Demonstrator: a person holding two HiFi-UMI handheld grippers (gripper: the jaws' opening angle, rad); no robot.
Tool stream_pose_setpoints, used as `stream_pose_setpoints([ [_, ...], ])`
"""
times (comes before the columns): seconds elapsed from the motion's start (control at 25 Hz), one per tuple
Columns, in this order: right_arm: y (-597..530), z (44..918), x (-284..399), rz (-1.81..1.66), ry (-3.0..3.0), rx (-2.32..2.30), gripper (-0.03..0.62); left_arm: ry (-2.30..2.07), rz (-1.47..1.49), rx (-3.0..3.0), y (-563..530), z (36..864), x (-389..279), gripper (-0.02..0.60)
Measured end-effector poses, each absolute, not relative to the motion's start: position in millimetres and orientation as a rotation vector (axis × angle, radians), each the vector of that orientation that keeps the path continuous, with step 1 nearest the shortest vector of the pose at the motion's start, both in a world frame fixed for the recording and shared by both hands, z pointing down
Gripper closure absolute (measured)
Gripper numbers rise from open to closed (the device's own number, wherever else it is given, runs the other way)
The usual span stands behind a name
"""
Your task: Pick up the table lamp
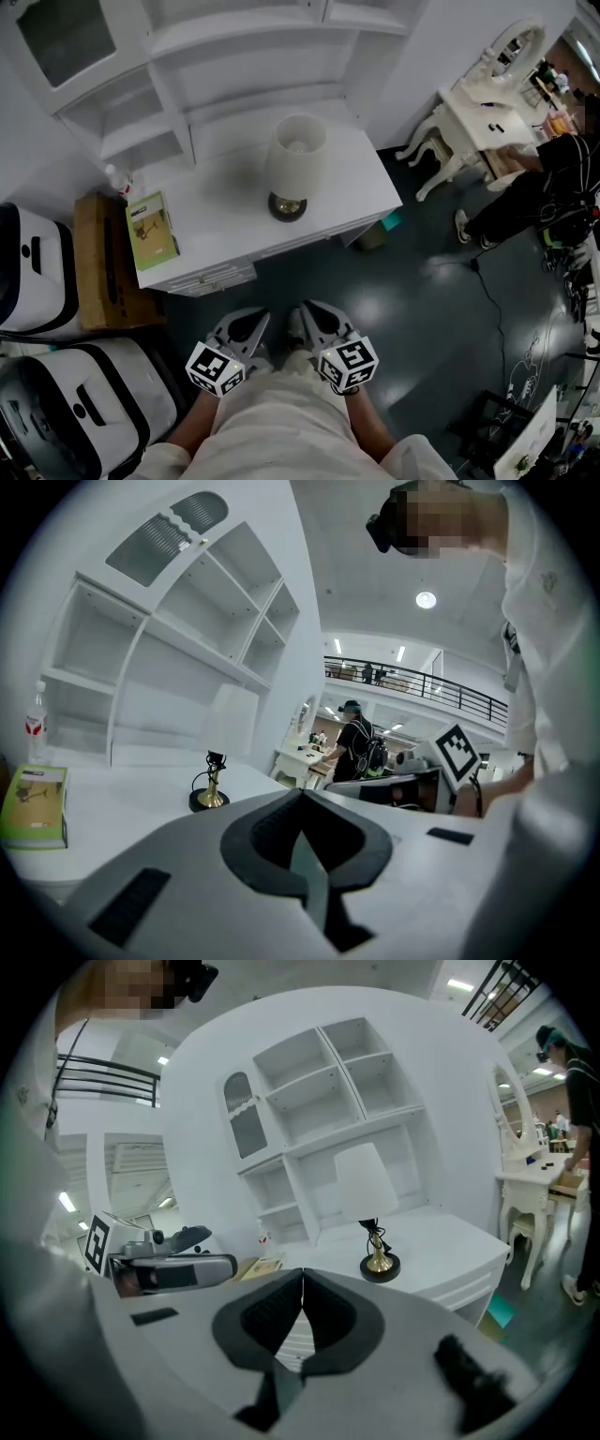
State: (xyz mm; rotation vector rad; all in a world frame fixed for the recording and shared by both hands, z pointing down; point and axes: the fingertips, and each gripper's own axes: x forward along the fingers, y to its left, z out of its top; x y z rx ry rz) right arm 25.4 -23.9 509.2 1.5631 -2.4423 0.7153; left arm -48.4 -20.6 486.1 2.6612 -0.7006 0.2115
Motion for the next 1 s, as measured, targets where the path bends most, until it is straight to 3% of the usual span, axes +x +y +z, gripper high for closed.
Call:
stream_pose_setpoints([
  [1.0,-153.4,565.1,72.8,0.734,-2.547,1.181,0.580,-1.071,0.171,2.498,-97.6,498.0,-0.5,0.575],
])
